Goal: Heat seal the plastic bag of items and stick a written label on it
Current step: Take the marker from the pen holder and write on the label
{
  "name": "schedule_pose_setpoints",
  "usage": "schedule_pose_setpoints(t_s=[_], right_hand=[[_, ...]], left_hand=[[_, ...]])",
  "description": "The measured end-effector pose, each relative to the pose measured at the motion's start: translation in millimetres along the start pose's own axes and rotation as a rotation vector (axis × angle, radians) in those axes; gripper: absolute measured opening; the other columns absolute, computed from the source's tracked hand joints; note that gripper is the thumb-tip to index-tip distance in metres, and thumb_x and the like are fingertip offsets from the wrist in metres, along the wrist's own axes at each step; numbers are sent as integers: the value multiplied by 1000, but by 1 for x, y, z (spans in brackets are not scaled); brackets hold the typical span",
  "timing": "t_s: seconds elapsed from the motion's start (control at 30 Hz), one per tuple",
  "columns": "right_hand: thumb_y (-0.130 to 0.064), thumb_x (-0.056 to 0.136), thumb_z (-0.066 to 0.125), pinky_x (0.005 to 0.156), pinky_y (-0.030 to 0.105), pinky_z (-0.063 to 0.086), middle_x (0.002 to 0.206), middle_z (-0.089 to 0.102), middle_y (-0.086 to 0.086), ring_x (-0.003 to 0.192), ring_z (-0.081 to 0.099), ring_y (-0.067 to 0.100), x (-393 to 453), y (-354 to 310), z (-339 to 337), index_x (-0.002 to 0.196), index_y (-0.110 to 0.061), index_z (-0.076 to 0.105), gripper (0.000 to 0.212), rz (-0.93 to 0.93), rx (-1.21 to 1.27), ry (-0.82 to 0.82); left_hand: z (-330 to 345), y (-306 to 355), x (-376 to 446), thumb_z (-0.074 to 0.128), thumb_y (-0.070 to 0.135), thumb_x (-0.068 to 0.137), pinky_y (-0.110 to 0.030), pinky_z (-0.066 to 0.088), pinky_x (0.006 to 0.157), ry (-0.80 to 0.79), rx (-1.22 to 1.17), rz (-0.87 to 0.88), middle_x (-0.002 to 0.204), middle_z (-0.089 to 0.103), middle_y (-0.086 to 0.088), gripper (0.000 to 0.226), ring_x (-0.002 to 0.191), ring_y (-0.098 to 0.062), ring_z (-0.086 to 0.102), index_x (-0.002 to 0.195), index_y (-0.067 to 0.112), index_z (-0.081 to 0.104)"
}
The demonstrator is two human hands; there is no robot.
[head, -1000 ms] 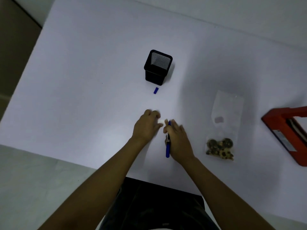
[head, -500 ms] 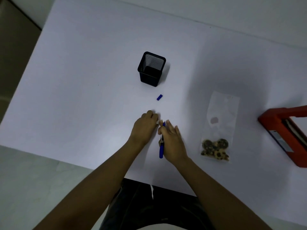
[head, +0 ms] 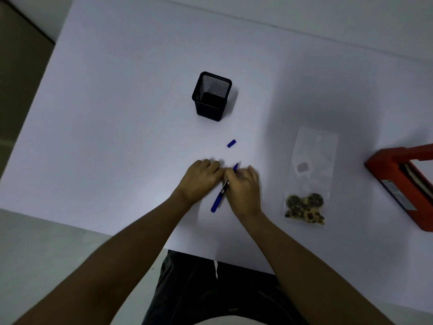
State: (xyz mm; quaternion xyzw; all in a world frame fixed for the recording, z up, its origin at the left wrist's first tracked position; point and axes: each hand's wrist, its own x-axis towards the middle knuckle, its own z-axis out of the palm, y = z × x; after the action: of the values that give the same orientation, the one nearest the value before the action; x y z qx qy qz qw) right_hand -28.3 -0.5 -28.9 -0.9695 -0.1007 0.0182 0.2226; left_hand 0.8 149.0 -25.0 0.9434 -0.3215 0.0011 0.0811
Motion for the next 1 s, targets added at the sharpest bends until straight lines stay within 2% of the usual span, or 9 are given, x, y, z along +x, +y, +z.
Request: schedule_pose_setpoints(t_s=[0.13,0.23,0.33,0.4,0.57,0.7,0.8,0.9,1.0], right_hand=[[-3,82,65,79,36,48,61,56,1,64,54,20,9,-4,-2,78,-11,57,12,-62,17,8],[-8,90,53,59,32,47,65,56,4,59,50,17,14,-11,-3,84,-7,55,7,-135,86,-107],[-1,84,60,63,26,37,78,59,7,71,52,19,22,-19,-4,93,-6,57,12,-131,77,-211],[3,78,64,61,25,36,76,61,9,69,53,21,27,-23,-4,93,-6,55,20,-168,64,-245],[0,87,54,42,35,40,62,55,6,51,52,21,41,-30,0,94,-12,43,18,-185,74,-386],[-5,88,56,46,37,47,65,58,9,54,56,24,50,-34,5,96,-14,40,19,-204,52,-410],[7,77,61,50,32,38,63,57,11,56,50,25,55,-38,9,91,-6,50,22,-232,-8,-304],[14,68,62,58,33,33,60,54,10,59,46,25,57,-40,14,82,-6,53,26,-221,-32,-198],[15,73,54,53,36,32,68,53,12,64,48,26,59,-36,18,83,-5,51,23,-182,28,-220]], left_hand=[[6,-2,-7,84,5,61,-26,41,48,-7,-10,-42,70,63,-6,21,55,-20,57,74,9,69],[11,0,-16,82,3,66,-27,41,48,20,-100,-151,66,62,-7,16,54,-21,57,75,6,69],[11,-2,-26,76,0,72,-27,42,47,9,-207,-265,66,62,-9,9,54,-22,56,76,4,70],[9,-6,-33,69,1,78,-30,43,47,-18,-284,-348,67,61,-8,4,57,-22,54,77,5,69],[-1,-10,-41,51,10,92,-34,42,57,-42,-477,-557,71,60,-7,20,64,-20,52,77,7,65],[0,-7,-43,49,14,95,-34,45,58,24,-590,-656,73,62,-5,9,63,-20,54,97,8,55],[8,-9,-43,43,17,94,-43,49,60,62,-501,-655,75,59,-6,18,66,-21,52,85,7,55],[16,-12,-43,36,27,90,-40,48,57,131,-411,-610,82,58,-8,33,71,-21,51,84,5,60],[26,-13,-44,42,24,93,-36,48,59,180,-387,-595,89,58,-8,29,79,-19,50,89,4,63]])
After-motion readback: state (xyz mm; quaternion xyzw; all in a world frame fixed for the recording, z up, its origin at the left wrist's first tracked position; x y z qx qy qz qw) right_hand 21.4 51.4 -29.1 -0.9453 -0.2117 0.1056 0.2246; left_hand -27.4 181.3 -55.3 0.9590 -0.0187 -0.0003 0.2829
